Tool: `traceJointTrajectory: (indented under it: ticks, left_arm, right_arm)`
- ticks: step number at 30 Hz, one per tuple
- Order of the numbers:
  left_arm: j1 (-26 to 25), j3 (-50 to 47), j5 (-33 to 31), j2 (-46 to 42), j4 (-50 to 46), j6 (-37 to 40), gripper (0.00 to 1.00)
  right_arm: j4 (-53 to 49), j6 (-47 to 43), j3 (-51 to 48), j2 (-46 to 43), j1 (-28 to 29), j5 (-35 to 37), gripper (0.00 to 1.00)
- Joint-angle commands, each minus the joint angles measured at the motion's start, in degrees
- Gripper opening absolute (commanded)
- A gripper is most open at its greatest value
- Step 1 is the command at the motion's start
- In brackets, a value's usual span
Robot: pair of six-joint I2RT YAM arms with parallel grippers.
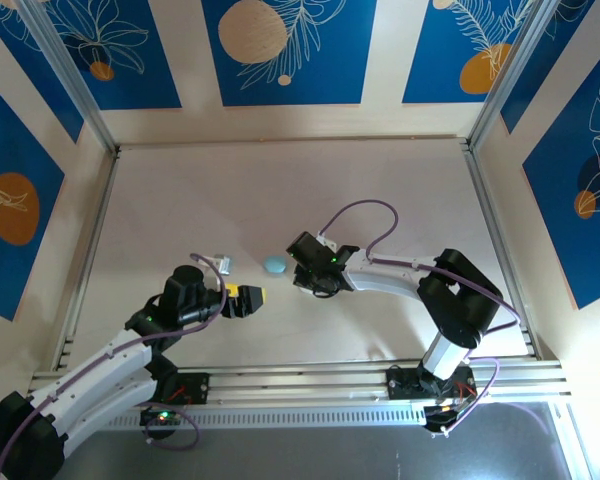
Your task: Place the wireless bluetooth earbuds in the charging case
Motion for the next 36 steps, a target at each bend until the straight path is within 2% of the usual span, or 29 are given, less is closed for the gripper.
traceJointTrajectory:
  ticks: [1, 27, 36]
  left_arm:
    - [0.77, -0.01, 1.00, -0.30, 0.40, 0.91, 1.00]
    - [1.04, -0.05, 1.26, -0.40, 0.23, 0.95, 1.00]
    - [1.01, 0.13, 1.51, -0.47, -0.04, 0.82, 1.00]
  right_arm:
    - [-1.32, 0.98, -0.68, -1.64, 0.08, 2.22, 0.14]
    - [-2.27, 2.75, -0.77, 1.52, 0.62, 2.09, 0.14]
    - [-2.70, 1.84, 0.24, -0.06, 1.29, 1.96, 0.30]
